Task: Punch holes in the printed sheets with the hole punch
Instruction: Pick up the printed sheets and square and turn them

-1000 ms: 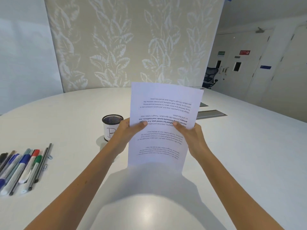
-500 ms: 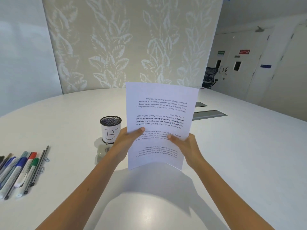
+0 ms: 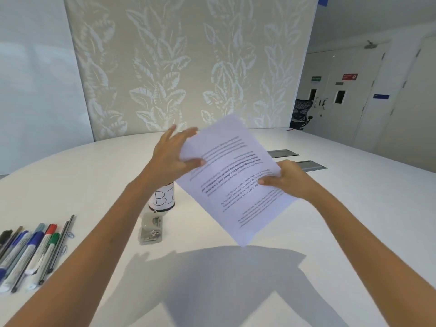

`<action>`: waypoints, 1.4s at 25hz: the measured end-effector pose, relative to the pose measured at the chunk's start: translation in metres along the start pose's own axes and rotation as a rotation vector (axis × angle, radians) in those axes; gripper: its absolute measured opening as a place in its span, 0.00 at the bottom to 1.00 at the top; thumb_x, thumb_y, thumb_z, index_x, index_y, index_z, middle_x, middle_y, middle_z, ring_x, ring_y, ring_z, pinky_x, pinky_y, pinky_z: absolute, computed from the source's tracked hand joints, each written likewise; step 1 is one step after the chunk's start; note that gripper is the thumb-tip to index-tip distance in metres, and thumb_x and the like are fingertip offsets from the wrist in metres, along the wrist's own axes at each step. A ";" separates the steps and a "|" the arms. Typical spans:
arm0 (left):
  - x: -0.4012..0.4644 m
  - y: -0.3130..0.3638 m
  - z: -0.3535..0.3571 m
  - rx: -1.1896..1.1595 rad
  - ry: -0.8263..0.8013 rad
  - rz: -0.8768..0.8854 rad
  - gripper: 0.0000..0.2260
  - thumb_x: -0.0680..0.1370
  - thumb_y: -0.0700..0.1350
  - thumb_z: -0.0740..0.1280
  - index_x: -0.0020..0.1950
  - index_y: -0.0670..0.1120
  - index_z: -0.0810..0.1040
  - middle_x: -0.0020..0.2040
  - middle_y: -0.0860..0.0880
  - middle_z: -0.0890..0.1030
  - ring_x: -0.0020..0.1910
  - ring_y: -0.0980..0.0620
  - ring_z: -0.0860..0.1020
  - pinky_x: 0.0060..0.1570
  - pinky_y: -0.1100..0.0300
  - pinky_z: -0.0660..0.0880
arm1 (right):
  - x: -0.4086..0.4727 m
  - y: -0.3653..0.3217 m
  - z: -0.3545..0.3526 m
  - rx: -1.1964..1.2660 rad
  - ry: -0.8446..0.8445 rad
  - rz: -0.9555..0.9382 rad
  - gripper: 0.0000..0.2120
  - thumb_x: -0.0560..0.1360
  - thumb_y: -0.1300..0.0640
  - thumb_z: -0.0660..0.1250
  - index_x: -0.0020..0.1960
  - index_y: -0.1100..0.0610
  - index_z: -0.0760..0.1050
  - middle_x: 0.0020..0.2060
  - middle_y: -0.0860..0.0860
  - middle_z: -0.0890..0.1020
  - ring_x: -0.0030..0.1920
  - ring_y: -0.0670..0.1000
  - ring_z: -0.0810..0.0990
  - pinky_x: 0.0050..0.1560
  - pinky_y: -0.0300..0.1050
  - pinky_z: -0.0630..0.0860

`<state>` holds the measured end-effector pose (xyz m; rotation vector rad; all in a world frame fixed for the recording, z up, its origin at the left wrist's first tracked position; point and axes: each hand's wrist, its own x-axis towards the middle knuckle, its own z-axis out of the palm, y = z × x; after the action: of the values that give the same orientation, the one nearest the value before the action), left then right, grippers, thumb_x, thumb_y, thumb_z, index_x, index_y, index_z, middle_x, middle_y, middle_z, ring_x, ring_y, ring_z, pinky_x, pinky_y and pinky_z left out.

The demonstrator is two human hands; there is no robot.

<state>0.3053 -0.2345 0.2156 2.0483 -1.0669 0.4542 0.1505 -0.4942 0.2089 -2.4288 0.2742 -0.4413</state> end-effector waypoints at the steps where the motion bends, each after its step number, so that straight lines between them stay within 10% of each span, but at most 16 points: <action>1: 0.002 0.004 -0.006 -0.065 -0.098 -0.012 0.31 0.66 0.65 0.69 0.66 0.56 0.72 0.67 0.52 0.76 0.71 0.51 0.68 0.68 0.47 0.64 | 0.003 -0.006 -0.006 -0.124 -0.035 -0.040 0.06 0.71 0.56 0.74 0.41 0.46 0.80 0.40 0.54 0.85 0.40 0.52 0.80 0.36 0.43 0.72; 4: 0.000 0.005 -0.014 -0.326 -0.161 -0.054 0.19 0.67 0.65 0.70 0.47 0.52 0.82 0.45 0.47 0.85 0.44 0.50 0.83 0.47 0.49 0.77 | 0.005 -0.015 -0.010 -0.239 -0.057 -0.136 0.04 0.71 0.55 0.73 0.45 0.47 0.81 0.43 0.53 0.86 0.42 0.53 0.81 0.40 0.48 0.77; 12: -0.014 -0.030 -0.009 -0.650 0.129 -0.229 0.09 0.69 0.56 0.72 0.42 0.52 0.83 0.40 0.55 0.86 0.37 0.57 0.83 0.37 0.62 0.78 | -0.010 0.002 -0.028 0.317 0.373 -0.117 0.07 0.71 0.55 0.74 0.46 0.58 0.81 0.39 0.55 0.86 0.37 0.52 0.83 0.36 0.43 0.81; 16: -0.020 -0.031 0.002 -0.867 0.202 -0.295 0.05 0.74 0.48 0.71 0.47 0.49 0.84 0.44 0.53 0.87 0.42 0.53 0.85 0.39 0.59 0.81 | -0.013 0.012 -0.023 0.956 0.253 -0.041 0.17 0.71 0.59 0.71 0.59 0.58 0.76 0.47 0.53 0.86 0.44 0.52 0.85 0.43 0.44 0.83; 35: -0.073 -0.006 0.060 -0.907 -0.057 -0.420 0.12 0.77 0.45 0.68 0.60 0.48 0.80 0.55 0.51 0.85 0.54 0.52 0.83 0.56 0.53 0.77 | -0.042 0.063 0.082 0.924 0.354 0.149 0.06 0.70 0.58 0.74 0.47 0.52 0.84 0.47 0.51 0.87 0.45 0.53 0.86 0.39 0.41 0.81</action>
<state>0.2655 -0.2392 0.1294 1.3920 -0.6510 -0.2773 0.1369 -0.4840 0.0985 -1.4171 0.3095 -0.7335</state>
